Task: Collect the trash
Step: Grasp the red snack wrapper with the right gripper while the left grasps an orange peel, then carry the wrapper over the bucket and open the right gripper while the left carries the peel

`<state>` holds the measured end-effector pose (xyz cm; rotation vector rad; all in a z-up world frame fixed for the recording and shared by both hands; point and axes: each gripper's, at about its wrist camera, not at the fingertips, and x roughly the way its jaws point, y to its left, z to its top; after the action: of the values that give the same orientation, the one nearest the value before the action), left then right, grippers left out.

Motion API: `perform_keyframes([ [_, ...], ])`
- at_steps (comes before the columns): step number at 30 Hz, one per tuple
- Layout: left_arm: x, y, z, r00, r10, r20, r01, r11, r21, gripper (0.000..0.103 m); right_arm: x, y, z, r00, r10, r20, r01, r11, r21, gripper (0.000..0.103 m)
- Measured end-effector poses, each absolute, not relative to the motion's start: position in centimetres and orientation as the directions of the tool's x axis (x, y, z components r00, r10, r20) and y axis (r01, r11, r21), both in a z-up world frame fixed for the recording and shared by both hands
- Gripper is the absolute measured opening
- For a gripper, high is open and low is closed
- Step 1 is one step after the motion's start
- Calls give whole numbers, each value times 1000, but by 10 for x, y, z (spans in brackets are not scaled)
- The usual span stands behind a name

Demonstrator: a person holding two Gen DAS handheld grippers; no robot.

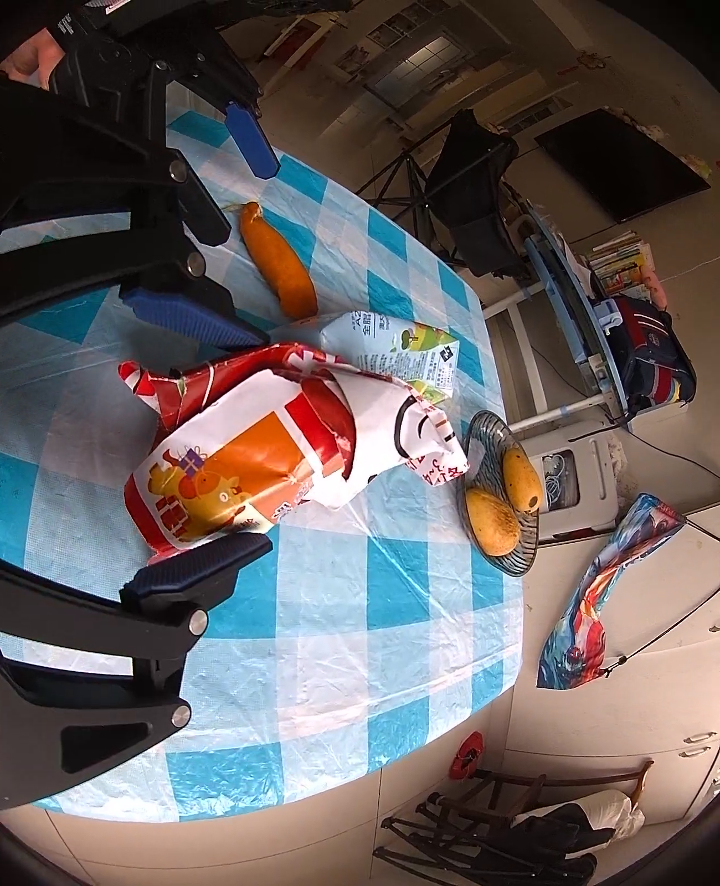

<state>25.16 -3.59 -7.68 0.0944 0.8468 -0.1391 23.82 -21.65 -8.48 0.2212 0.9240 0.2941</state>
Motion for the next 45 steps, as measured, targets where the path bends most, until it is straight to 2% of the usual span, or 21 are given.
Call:
perform_keyframes([
  [6,273,-44,-90,622,-70,-780,164,986,42,80,243,-217,-87,559,371,-742,-160,926,342,56],
  [9,278,-45,-98,601,-71,-796,164,986,35,80,241,-219,-86,562,384,-733,-162,920,357,49],
  [10,278,-45,-99,604,-66,-794,159,987,39,74,240,-219,-86,562,390,-730,-162,917,365,46],
  [11,277,-44,-98,610,-74,-789,161,986,31,59,239,-220,-85,563,395,-726,-161,914,373,45],
  [12,277,-43,-99,603,-86,-793,169,985,22,51,239,-221,-85,565,398,-723,-159,912,379,44],
  [13,277,-42,-99,598,-91,-796,172,985,17,36,239,-222,-85,566,401,-720,-156,910,384,43],
  [17,272,-37,-96,595,-122,-795,179,984,-17,20,235,-227,-80,572,426,-701,-141,893,428,39],
  [40,164,4,-62,650,-110,-752,114,992,-47,17,151,-242,-60,621,485,-616,-109,831,545,38],
  [45,129,15,-58,656,-119,-746,106,992,-65,17,102,-220,-57,597,549,-585,-186,804,564,38],
])
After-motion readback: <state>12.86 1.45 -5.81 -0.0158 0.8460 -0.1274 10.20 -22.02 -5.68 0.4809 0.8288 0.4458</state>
